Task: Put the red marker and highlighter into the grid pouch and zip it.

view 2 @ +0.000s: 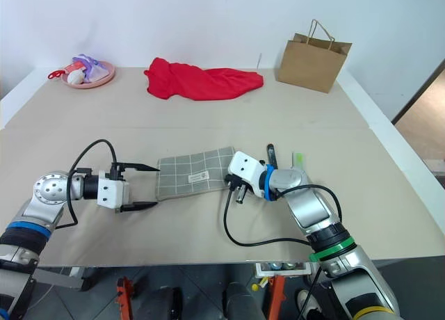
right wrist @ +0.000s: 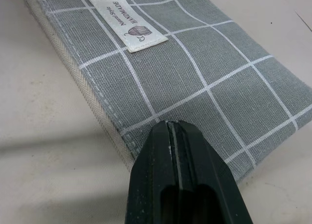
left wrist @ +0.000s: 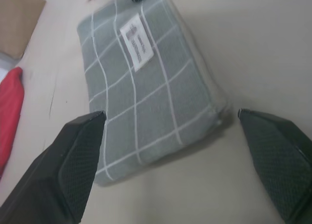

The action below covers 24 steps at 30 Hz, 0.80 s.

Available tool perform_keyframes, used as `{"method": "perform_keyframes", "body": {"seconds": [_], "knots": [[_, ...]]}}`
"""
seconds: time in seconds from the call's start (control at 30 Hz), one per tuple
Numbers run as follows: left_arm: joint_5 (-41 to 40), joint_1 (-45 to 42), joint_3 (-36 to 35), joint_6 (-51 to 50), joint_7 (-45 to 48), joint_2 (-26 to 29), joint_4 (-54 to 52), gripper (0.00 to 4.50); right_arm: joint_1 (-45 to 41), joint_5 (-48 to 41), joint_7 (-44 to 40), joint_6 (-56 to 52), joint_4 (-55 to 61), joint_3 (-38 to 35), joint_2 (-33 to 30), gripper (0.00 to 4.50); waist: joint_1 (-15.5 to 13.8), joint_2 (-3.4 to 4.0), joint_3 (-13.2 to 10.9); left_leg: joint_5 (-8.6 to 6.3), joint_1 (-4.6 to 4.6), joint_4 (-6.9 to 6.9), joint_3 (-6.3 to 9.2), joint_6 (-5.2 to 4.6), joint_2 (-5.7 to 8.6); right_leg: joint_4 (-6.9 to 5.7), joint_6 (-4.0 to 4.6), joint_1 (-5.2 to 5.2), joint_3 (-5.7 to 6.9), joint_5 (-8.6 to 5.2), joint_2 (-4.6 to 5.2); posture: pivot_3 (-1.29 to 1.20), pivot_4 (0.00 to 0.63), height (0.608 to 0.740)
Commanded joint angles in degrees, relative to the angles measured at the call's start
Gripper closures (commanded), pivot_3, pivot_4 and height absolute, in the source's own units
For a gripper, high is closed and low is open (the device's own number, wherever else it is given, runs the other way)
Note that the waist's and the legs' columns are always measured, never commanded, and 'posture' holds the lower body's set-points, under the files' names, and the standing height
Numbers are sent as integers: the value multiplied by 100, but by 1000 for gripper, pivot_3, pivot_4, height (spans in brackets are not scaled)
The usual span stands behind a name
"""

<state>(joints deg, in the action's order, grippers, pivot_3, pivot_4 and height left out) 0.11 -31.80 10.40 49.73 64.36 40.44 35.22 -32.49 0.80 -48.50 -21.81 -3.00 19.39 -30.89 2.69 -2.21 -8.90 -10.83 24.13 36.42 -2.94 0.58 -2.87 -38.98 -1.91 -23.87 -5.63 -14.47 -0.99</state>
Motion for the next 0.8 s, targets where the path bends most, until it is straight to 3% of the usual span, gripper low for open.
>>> {"method": "perform_keyframes", "body": {"seconds": [0.03, 0.8], "knots": [[221, -243, 117, 198, -217, -187, 266, 0, 5, 28, -76, -5, 21, -36, 4, 4370, -6, 0, 0, 0, 0, 0, -1, 0, 2, 0, -1, 1, 0, 0, 1, 0, 150, 740], [528, -558, 479, 630, -575, -597, 829, 0, -45, 118, -82, 64, -73, -53, 34, 4370, -7, 1, 0, 0, -1, 1, 0, 0, 6, 0, -4, 3, -2, 1, 4, 0, 150, 740]]}}
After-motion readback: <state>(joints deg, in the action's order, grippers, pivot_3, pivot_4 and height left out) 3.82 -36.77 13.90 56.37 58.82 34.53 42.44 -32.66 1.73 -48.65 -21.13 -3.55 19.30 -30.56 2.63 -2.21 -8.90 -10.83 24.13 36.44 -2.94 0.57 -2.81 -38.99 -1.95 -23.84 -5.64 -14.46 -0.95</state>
